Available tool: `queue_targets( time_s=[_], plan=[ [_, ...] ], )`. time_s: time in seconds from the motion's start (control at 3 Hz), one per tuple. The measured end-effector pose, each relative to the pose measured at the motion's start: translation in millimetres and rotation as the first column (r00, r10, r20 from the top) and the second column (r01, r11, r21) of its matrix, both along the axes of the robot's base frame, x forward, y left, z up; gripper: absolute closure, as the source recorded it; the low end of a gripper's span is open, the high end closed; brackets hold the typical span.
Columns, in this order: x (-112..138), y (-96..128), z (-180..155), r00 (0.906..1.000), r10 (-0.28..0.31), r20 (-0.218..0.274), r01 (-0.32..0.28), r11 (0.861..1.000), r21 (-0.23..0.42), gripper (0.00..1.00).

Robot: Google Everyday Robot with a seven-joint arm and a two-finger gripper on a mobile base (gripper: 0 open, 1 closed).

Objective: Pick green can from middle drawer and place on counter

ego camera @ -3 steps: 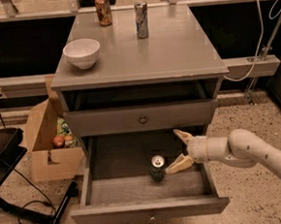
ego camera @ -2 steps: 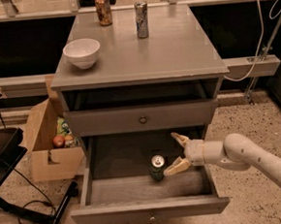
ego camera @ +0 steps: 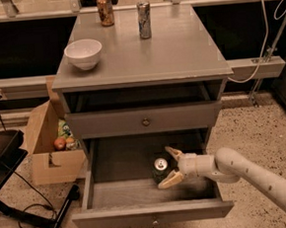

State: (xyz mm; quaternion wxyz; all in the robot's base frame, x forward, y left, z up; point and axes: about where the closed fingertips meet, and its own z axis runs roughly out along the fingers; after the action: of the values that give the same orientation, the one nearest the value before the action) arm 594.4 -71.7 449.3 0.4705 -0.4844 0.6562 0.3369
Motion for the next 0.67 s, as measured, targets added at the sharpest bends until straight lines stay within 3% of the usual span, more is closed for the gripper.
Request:
queue_targets(
  time_s=[0.67],
  plan=[
    [-18, 38, -39, 0.9937, 0.071, -0.087, -0.066, 0.996, 0.059, 0.41]
  ],
)
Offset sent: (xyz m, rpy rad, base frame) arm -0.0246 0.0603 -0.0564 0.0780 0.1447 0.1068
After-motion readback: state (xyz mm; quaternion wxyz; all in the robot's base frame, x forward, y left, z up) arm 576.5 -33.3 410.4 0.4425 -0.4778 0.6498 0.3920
